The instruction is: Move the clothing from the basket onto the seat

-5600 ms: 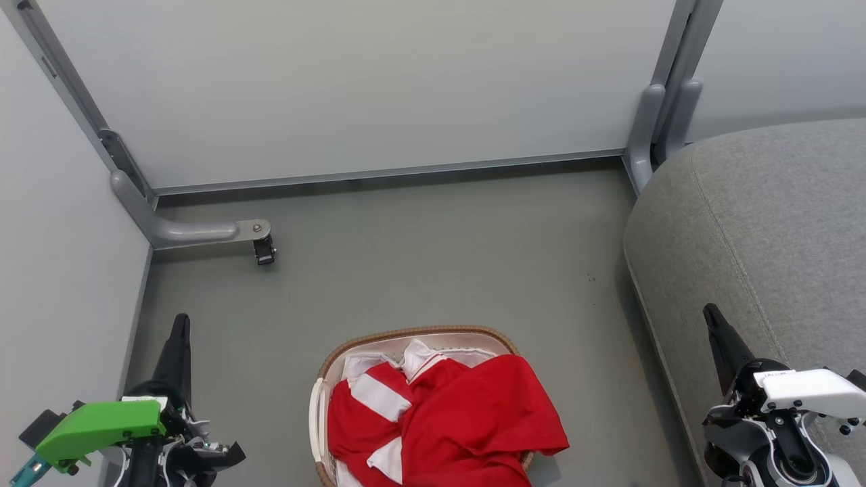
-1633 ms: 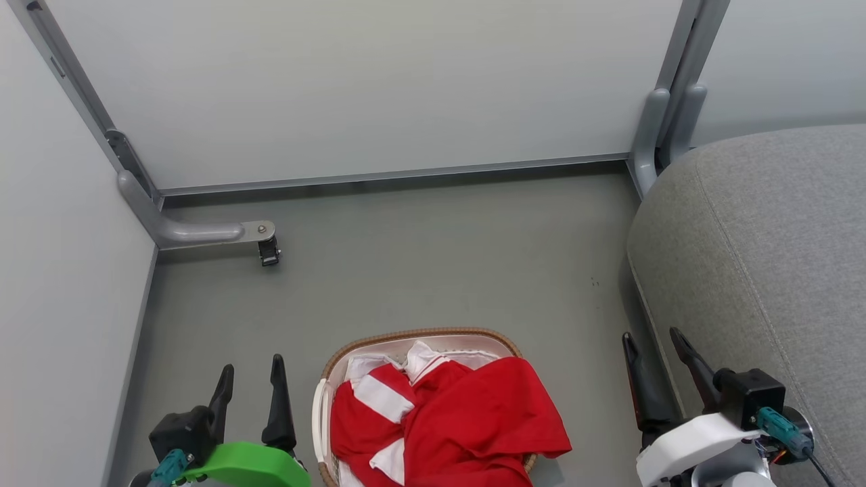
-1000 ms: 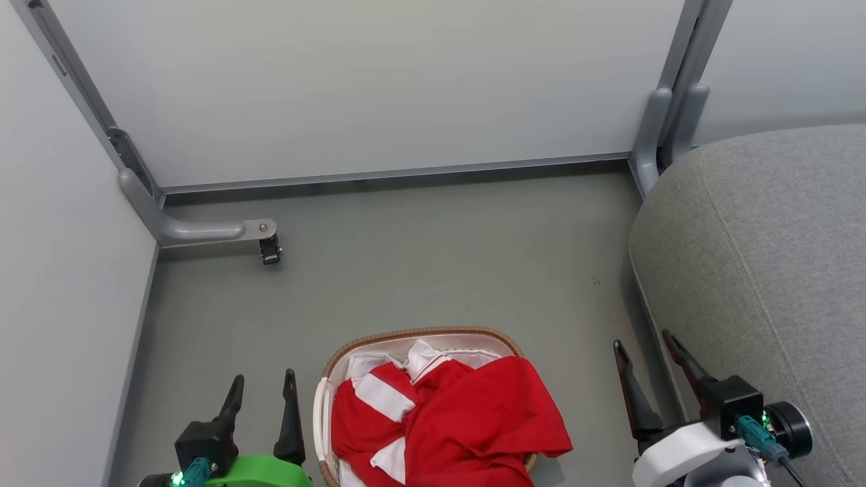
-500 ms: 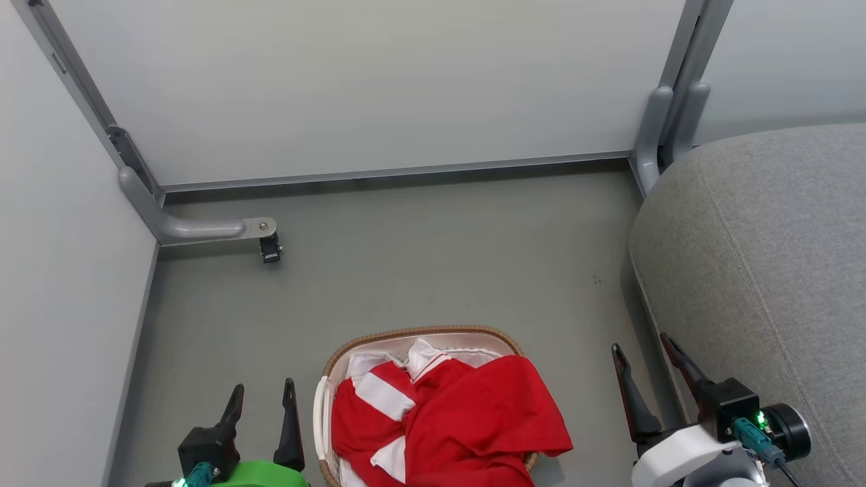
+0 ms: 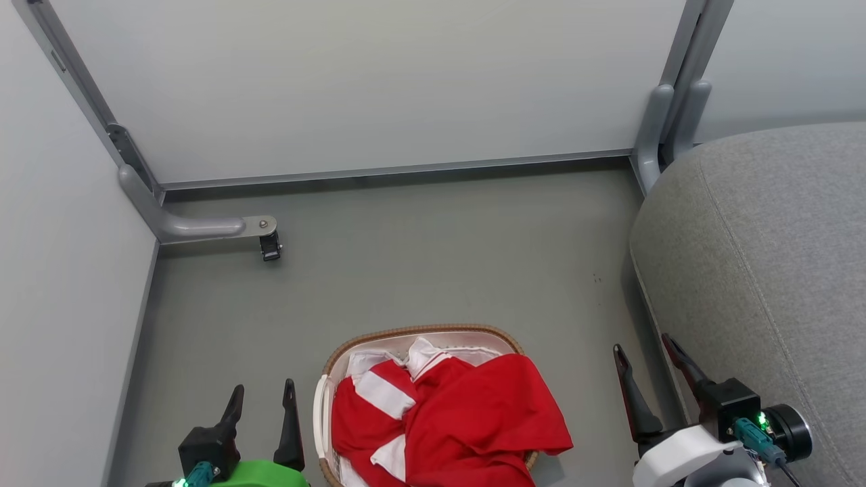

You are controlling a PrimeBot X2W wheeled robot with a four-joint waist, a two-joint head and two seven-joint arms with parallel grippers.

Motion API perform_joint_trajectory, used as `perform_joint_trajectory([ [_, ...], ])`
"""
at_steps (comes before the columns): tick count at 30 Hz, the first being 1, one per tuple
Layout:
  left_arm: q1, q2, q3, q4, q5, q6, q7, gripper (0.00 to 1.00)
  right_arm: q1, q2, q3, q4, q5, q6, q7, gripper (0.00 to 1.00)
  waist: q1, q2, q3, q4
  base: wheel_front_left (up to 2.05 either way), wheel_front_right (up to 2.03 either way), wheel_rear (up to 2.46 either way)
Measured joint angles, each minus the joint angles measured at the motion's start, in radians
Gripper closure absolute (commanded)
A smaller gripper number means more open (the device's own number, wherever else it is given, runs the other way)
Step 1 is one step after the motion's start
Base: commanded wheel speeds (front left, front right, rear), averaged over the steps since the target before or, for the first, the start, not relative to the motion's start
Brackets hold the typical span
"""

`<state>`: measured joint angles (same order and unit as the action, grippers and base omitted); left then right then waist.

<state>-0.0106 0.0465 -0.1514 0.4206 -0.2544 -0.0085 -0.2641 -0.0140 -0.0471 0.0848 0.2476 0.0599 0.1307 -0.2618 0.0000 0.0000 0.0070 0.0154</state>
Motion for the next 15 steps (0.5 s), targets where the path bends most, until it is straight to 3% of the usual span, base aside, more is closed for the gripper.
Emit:
perform_joint_trajectory([
  [15,-0.16,0.007,-0.063,-0.005,0.08,-0.028,0.0,0.0,-0.089,0.0,-0.01,-0.039,-0.005,0.0,0.0,0.0,0.0,0.0,0.12,-0.019,0.0,0.0,0.0],
])
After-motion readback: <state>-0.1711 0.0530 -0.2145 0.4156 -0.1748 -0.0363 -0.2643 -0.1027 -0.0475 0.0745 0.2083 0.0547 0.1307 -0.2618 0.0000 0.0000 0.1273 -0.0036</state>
